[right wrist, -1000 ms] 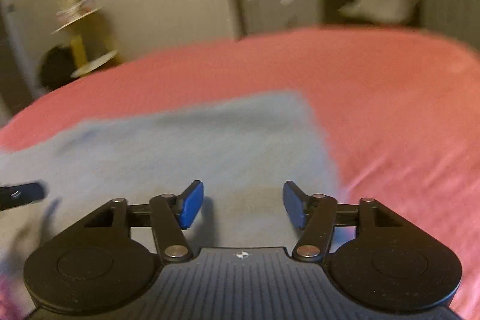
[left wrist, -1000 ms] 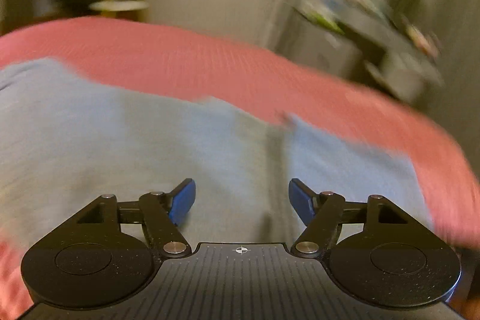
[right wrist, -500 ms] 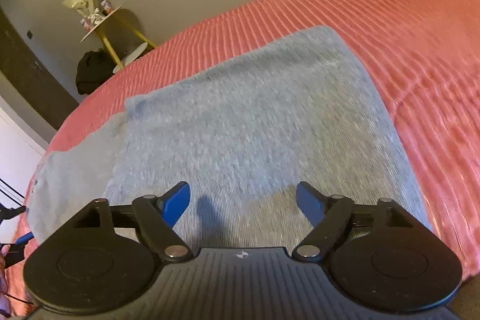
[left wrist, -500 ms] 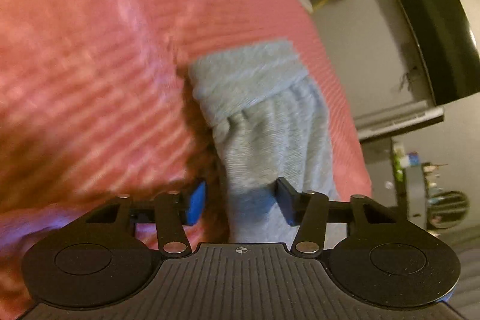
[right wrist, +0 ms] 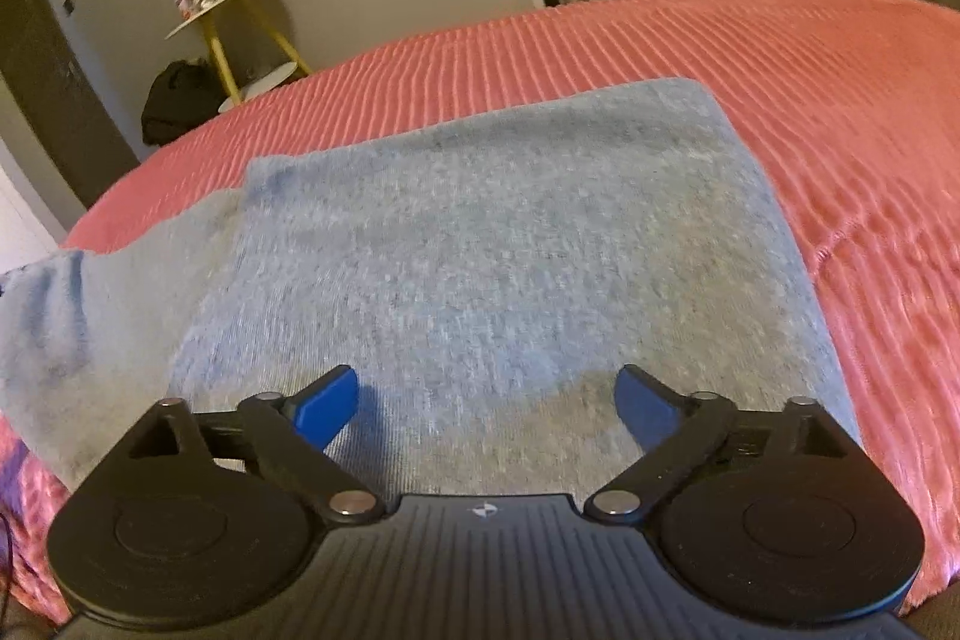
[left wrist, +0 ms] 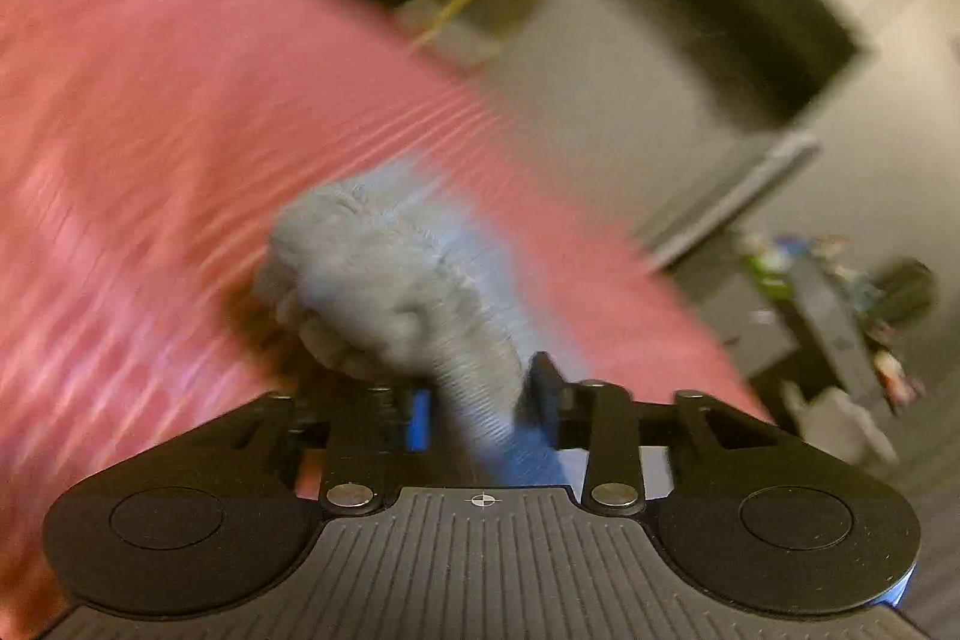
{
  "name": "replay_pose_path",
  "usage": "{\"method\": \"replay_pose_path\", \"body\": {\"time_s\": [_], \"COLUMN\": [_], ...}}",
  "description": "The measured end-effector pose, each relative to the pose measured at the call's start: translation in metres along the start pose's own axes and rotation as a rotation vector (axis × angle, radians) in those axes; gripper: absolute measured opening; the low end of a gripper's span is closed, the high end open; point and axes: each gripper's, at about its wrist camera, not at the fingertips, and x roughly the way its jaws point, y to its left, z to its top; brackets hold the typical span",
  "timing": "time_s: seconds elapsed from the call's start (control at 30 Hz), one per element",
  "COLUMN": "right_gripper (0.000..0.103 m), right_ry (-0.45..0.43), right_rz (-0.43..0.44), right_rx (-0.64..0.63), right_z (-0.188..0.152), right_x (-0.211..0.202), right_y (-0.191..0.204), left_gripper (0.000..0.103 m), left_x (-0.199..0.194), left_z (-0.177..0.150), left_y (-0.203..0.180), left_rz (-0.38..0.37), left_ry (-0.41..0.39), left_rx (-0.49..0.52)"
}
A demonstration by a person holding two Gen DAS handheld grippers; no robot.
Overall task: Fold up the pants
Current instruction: 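Grasp the pant cuff with the left tool and lift it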
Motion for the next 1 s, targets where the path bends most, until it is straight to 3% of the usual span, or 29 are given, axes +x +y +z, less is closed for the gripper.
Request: {"method": "replay_pose_path", "body": {"time_s": [0.07,0.23,0.3,0.37,0.4,0.47,0.57,0.63,0.8,1.0], "right_gripper": [0.098,0.098,0.099,0.098,0.097,0.082,0.071,0.067,0.066,0.063], "right_ry": [0.003,-0.002,-0.007,-0.007,-0.01,-0.02,-0.02,-0.014,-0.033,-0.07], "right_rz": [-0.007,0.002,0.002,-0.004,-0.003,-0.003,0.024,0.038,0.075,0.162], "right_rx": [-0.026,-0.02,-0.022,-0.028,-0.026,0.003,0.098,0.158,0.219,0.278], "right_z": [-0.001,-0.001,-0.002,-0.002,-0.002,0.0,0.004,0.006,0.008,0.01], "right_x": [0.001,-0.002,-0.001,-0.002,-0.003,-0.01,-0.018,-0.02,-0.03,-0.054], "right_y": [0.004,0.001,0.0,0.001,0.001,-0.003,-0.018,-0.028,-0.036,-0.042], "left_gripper": [0.047,0.056,0.05,0.033,0.026,0.021,0.019,0.018,0.018,0.018], "left_x": [0.016,0.029,0.034,0.043,0.044,0.029,0.006,-0.007,-0.04,-0.039], "left_z": [-0.006,-0.002,0.007,0.016,0.019,0.024,0.022,0.013,-0.031,-0.119], "left_y": [0.025,0.05,0.057,0.048,0.039,0.015,-0.035,-0.075,-0.183,-0.279], "left_rz": [0.04,-0.061,-0.055,-0.022,0.005,0.039,0.079,0.066,-0.078,-0.245], "left_ry": [0.06,0.03,0.044,0.055,0.045,-0.005,-0.09,-0.138,-0.186,-0.116], "left_rx": [-0.121,-0.326,-0.418,-0.424,-0.371,-0.211,0.049,0.208,0.535,0.757]}}
